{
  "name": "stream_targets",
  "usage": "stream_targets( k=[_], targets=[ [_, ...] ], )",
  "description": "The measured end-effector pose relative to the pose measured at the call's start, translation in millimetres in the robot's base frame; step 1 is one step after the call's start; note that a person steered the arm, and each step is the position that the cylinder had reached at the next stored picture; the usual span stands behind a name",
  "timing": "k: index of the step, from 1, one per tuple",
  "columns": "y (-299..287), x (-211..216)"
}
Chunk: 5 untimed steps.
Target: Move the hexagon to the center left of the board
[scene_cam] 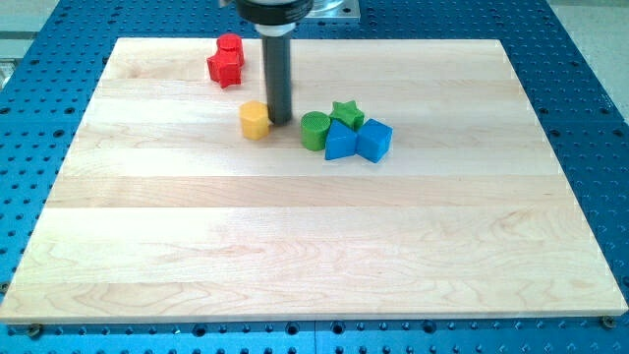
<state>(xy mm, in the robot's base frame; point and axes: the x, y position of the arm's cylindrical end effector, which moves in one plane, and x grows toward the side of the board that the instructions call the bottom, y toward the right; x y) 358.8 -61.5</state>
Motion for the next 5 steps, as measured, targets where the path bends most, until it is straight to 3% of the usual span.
stream_targets(
  k=[1,2,3,4,5],
  targets=[
    [-81,0],
    [-83,9],
    [-27,24],
    [-11,33],
    [-23,71]
  ],
)
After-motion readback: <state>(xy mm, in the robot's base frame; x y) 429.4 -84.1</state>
